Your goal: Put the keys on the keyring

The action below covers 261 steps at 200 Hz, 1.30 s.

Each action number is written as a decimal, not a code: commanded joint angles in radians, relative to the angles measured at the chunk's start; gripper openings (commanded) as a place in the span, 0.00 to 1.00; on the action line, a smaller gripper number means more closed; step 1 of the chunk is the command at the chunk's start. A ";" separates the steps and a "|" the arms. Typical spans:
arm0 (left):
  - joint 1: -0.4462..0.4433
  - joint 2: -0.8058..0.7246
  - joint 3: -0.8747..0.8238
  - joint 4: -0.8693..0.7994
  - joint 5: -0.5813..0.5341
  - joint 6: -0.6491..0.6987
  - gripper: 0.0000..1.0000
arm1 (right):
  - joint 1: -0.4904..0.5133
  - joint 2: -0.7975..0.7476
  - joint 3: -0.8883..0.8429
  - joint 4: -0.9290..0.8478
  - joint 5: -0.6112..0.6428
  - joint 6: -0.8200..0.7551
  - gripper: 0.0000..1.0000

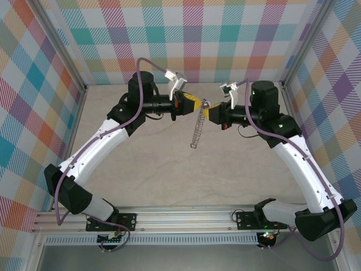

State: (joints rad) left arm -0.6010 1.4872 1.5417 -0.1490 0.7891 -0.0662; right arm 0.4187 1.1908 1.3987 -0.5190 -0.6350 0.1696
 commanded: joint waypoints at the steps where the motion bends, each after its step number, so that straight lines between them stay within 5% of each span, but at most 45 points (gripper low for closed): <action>1: -0.006 -0.022 0.029 0.043 0.015 -0.009 0.00 | -0.007 0.009 0.040 -0.028 -0.002 -0.035 0.00; 77: -0.005 -0.023 0.021 0.038 -0.020 -0.016 0.00 | -0.017 0.030 0.064 -0.053 -0.001 -0.044 0.00; 112: -0.005 -0.024 0.001 0.042 -0.047 -0.032 0.37 | -0.017 0.077 0.090 -0.067 0.007 -0.037 0.00; 153: 0.022 -0.059 -0.034 0.039 -0.136 -0.056 0.58 | -0.020 0.169 0.118 -0.087 0.017 -0.047 0.00; 207: 0.105 -0.119 -0.105 0.030 -0.295 -0.141 0.75 | -0.023 0.341 0.145 0.006 0.002 -0.010 0.00; 261: 0.184 -0.172 -0.172 0.022 -0.350 -0.181 0.79 | -0.023 0.627 0.315 0.128 -0.043 0.084 0.00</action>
State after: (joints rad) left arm -0.4454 1.3533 1.3926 -0.1307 0.4751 -0.2176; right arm 0.3988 1.7267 1.6180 -0.5064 -0.6266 0.1955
